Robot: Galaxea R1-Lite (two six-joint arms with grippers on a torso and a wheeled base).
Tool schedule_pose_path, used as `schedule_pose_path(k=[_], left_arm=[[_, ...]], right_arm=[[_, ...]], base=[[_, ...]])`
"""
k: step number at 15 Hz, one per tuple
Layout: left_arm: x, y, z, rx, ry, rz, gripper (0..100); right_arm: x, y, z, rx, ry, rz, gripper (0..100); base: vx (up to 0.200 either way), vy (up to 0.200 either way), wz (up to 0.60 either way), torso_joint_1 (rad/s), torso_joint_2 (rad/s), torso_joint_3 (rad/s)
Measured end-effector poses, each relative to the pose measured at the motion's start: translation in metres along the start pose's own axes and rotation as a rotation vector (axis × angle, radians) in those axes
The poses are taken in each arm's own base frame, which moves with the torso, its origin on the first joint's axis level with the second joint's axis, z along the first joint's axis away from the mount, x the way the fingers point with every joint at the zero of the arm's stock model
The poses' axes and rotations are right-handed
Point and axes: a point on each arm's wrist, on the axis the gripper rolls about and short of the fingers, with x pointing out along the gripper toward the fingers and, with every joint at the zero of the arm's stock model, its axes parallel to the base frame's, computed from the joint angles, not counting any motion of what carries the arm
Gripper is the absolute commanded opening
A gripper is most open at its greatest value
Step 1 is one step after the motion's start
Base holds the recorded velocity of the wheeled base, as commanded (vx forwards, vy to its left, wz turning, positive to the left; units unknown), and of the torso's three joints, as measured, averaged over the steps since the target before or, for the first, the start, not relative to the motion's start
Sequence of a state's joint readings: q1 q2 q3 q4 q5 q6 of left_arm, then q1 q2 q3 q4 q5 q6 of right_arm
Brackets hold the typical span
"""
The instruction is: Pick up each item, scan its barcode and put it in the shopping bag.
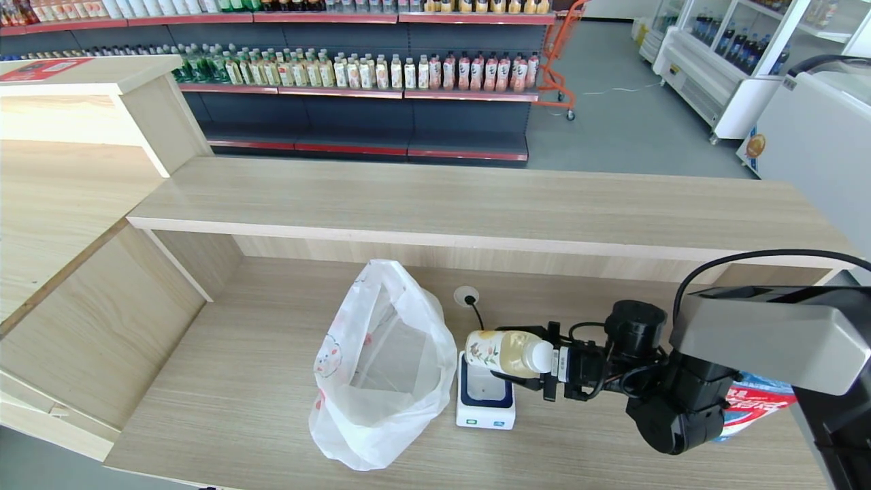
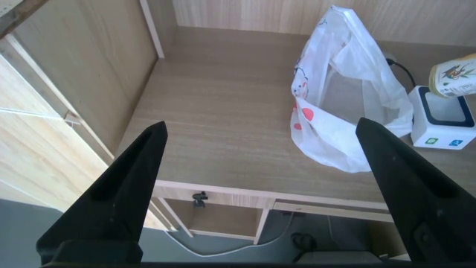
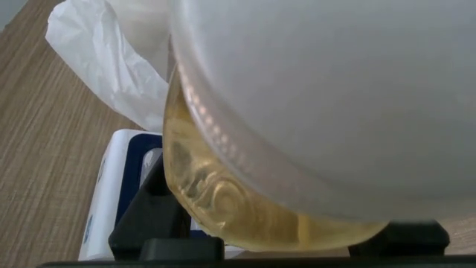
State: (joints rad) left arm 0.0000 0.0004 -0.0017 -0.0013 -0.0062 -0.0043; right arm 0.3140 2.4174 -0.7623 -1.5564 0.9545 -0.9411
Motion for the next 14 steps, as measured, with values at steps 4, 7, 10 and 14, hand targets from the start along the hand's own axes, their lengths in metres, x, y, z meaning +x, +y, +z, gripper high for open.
schedule_pose_path(k=[4, 7, 10, 14], left_arm=[[0.000, 0.000, 0.000, 0.000, 0.000, 0.000, 100], [0.000, 0.000, 0.000, 0.000, 0.000, 0.000, 100], [0.000, 0.000, 0.000, 0.000, 0.000, 0.000, 100], [0.000, 0.000, 0.000, 0.000, 0.000, 0.000, 100]], right_arm=[[0.001, 0.001, -0.002, 0.002, 0.001, 0.001, 0], [0.001, 0.000, -0.002, 0.003, 0.002, 0.000, 0], [-0.004, 0.000, 0.001, 0.024, 0.015, 0.002, 0], [-0.018, -0.007, 0.018, 0.163, 0.051, 0.014, 0]], base=[[0.000, 0.000, 0.00, 0.000, 0.00, 0.000], [0.000, 0.000, 0.00, 0.000, 0.00, 0.000], [0.000, 0.000, 0.00, 0.000, 0.00, 0.000], [0.000, 0.000, 0.00, 0.000, 0.00, 0.000]])
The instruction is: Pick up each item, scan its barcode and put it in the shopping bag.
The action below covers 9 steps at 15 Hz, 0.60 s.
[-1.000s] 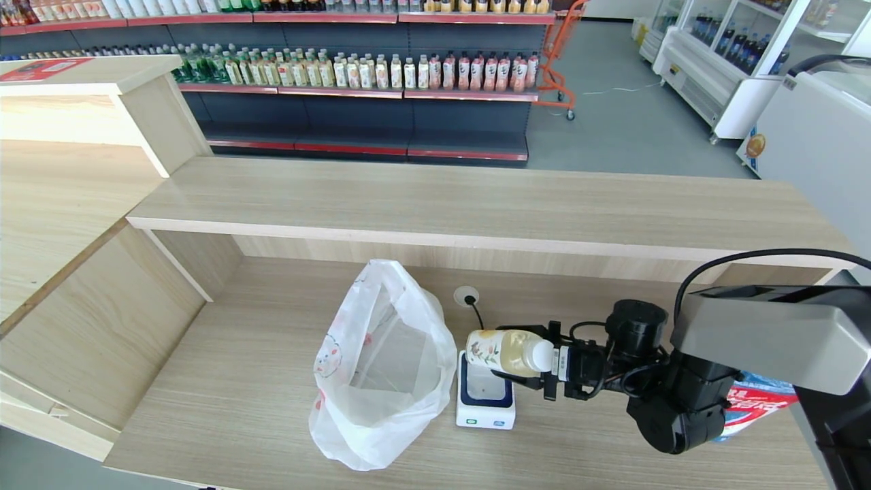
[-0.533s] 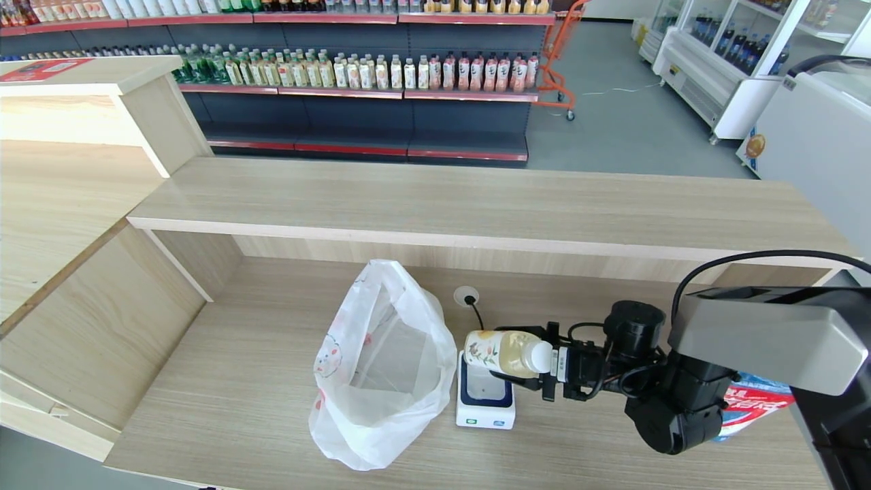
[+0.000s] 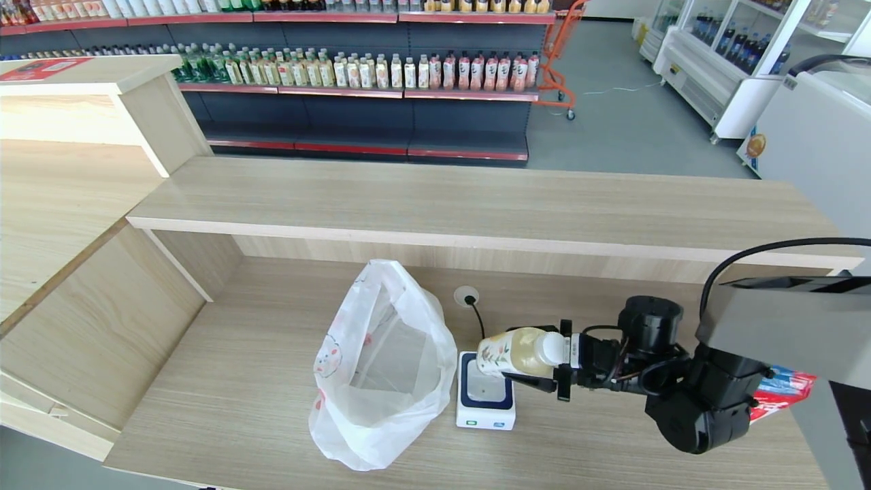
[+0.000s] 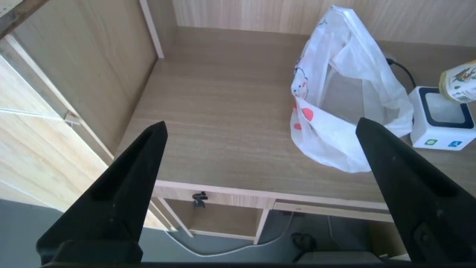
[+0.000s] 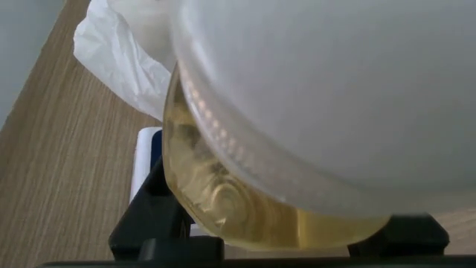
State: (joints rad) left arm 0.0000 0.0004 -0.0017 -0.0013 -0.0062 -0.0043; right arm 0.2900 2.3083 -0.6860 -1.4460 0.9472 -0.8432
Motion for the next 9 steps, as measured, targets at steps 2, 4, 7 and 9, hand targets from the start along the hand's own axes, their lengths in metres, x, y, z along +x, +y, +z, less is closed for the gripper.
schedule_pose_path(k=[2, 4, 7, 9], left_arm=[[0.000, 0.000, 0.000, 0.000, 0.000, 0.000, 100], [0.000, 0.000, 0.000, 0.000, 0.000, 0.000, 100], [0.000, 0.000, 0.000, 0.000, 0.000, 0.000, 100], [0.000, 0.000, 0.000, 0.000, 0.000, 0.000, 100]], right_arm=[[-0.011, -0.007, 0.015, 0.087, 0.017, -0.003, 0], [-0.021, -0.017, 0.037, 0.195, 0.016, -0.013, 0], [-0.042, -0.018, 0.074, 0.435, 0.068, -0.042, 0], [-0.058, -0.015, 0.100, 0.651, 0.115, -0.134, 0]], base=[[0.000, 0.000, 0.00, 0.000, 0.00, 0.000], [0.000, 0.000, 0.00, 0.000, 0.00, 0.000], [0.000, 0.000, 0.00, 0.000, 0.00, 0.000], [0.000, 0.000, 0.00, 0.000, 0.00, 0.000]])
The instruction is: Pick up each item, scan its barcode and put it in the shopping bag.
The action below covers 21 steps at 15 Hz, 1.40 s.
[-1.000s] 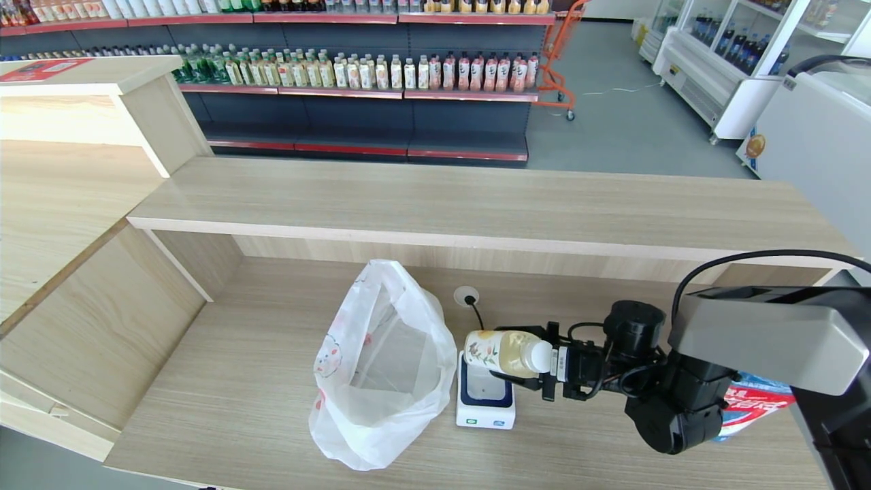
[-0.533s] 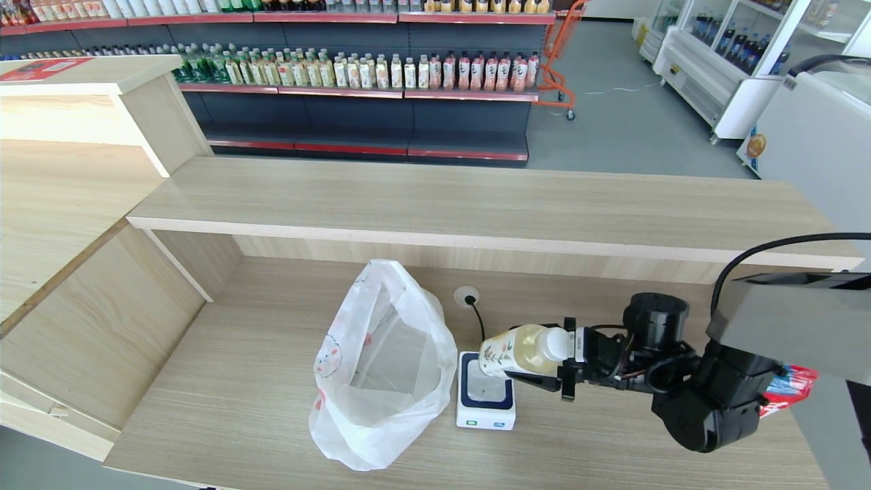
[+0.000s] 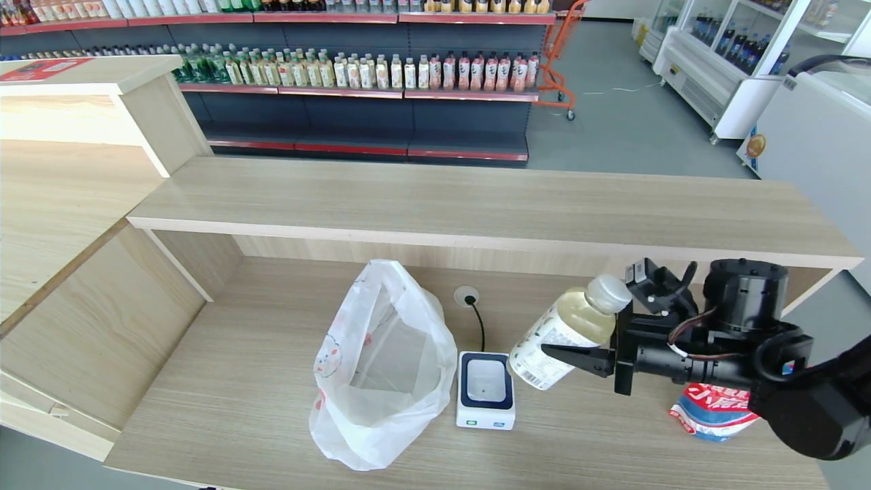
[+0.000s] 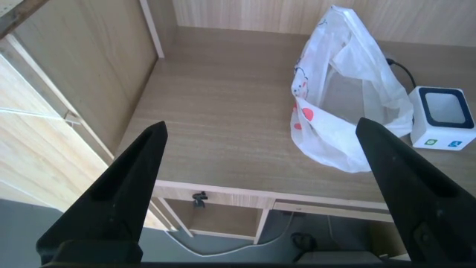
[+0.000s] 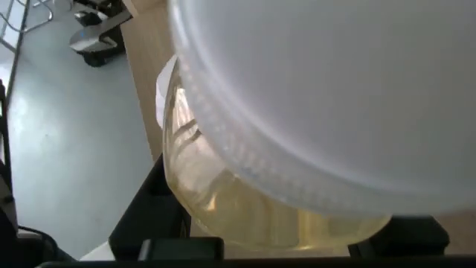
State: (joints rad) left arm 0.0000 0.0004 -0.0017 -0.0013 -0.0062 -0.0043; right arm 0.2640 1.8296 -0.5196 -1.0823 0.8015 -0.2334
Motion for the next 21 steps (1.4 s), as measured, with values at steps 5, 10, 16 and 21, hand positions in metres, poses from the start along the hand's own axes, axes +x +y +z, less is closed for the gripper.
schedule_pose_path(k=[5, 10, 16, 21], left_arm=[[0.000, 0.000, 0.000, 0.000, 0.000, 0.000, 100], [0.000, 0.000, 0.000, 0.000, 0.000, 0.000, 100], [0.000, 0.000, 0.000, 0.001, 0.000, 0.000, 100], [0.000, 0.000, 0.000, 0.006, 0.000, 0.000, 100]], right_arm=[[-0.042, 0.041, 0.022, 0.416, -0.042, -0.240, 0], [-0.067, 0.067, 0.016, 0.481, -0.038, -0.304, 0], [-0.077, 0.076, 0.021, 0.484, -0.035, -0.326, 0], [-0.081, 0.080, 0.022, 0.483, -0.037, -0.334, 0]], base=[[0.000, 0.000, 0.00, 0.000, 0.00, 0.000], [0.000, 0.000, 0.00, 0.000, 0.00, 0.000], [0.000, 0.000, 0.00, 0.000, 0.00, 0.000], [0.000, 0.040, 0.00, 0.001, 0.00, 0.000]])
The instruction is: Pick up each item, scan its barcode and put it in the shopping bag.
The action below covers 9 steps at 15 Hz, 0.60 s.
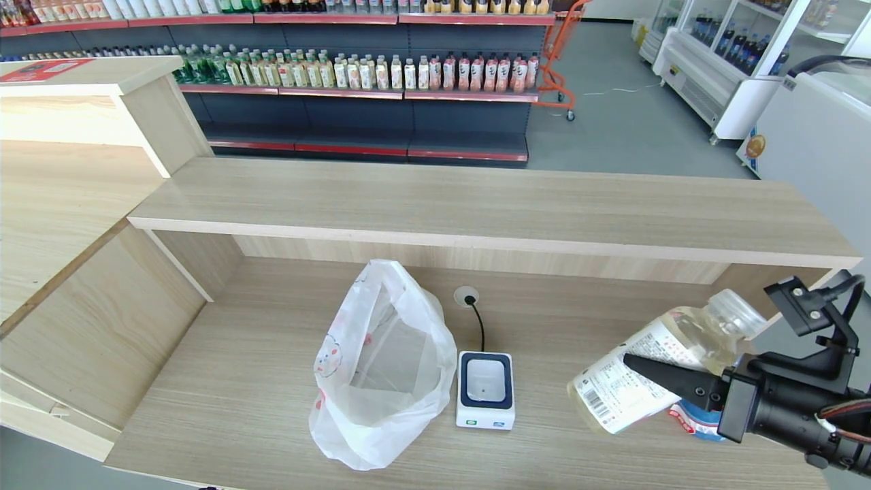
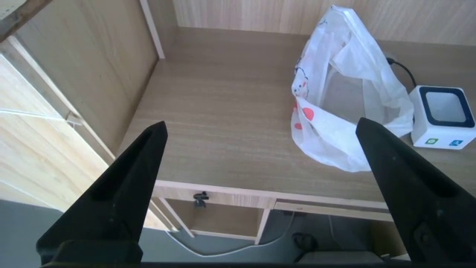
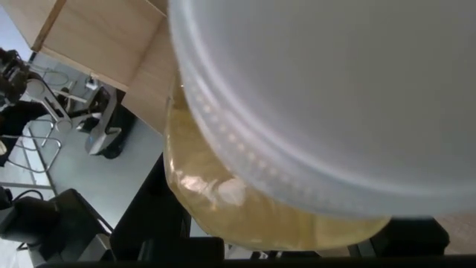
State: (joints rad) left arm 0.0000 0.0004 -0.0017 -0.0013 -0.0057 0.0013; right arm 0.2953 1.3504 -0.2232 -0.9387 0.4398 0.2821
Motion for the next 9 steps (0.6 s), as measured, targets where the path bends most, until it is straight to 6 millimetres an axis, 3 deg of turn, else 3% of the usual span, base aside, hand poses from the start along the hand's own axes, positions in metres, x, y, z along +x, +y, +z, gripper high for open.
schedule_pose_path(k=[1, 9], left_arm=[[0.0000, 0.0000, 0.0000, 0.001, 0.000, 0.001, 100], [0.0000, 0.0000, -0.0001, -0.001, 0.001, 0.000, 100]], right_arm=[[-0.0011, 0.0004, -0.0007, 0.004, 0.008, -0.002, 0], [-0.0080, 0.0039, 0.0001, 0.003, 0.006, 0.000, 0]], base=[[0.000, 0.200, 0.00, -0.002, 0.00, 0.002], [0.000, 0.000, 0.00, 0.000, 0.00, 0.000]])
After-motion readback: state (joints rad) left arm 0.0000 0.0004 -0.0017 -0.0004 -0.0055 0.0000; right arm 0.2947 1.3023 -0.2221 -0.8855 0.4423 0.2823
